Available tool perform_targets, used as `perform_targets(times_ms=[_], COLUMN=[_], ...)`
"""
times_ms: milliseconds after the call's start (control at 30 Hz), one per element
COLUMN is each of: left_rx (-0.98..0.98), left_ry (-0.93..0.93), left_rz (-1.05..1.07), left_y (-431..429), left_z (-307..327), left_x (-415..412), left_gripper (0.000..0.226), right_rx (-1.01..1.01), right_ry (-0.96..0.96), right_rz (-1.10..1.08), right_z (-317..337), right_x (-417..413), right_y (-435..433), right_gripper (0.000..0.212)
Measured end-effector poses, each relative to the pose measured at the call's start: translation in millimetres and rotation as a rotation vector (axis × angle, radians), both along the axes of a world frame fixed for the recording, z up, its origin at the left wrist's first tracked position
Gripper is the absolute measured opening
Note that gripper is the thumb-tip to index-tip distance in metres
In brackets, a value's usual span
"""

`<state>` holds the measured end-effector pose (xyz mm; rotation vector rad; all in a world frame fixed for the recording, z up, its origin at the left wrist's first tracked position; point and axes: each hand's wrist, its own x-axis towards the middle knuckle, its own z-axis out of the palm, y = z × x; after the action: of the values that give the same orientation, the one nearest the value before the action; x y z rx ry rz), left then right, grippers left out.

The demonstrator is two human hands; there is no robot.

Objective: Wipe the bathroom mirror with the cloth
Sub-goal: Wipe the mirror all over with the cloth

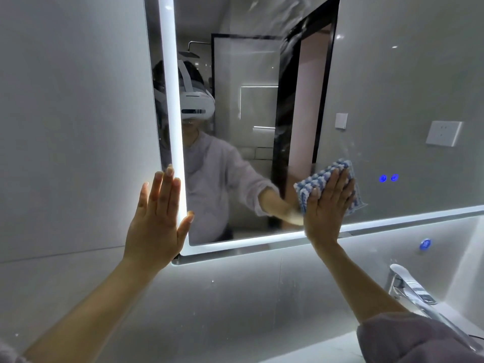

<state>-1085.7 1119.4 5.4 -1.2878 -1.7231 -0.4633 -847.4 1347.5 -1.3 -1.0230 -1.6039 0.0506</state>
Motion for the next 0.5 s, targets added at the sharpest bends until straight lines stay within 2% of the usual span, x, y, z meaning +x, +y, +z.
perform_targets(times_ms=[133,300,500], left_rx=[-0.011,-0.02,-0.037], left_ry=[-0.005,-0.02,-0.028], left_rz=[0.007,0.025,0.035], left_y=[-1,0,-2], left_z=[0,0,4], left_x=[-1,-1,2], left_gripper=[0.075,0.075,0.076], right_rx=[0.087,0.193,0.415], right_ry=[-0.049,-0.151,-0.349], right_rz=[0.035,0.117,0.172], right_z=[-2,-7,-15], right_x=[-31,-68,-95], right_y=[-28,-58,-84], right_gripper=[0.069,0.064,0.068])
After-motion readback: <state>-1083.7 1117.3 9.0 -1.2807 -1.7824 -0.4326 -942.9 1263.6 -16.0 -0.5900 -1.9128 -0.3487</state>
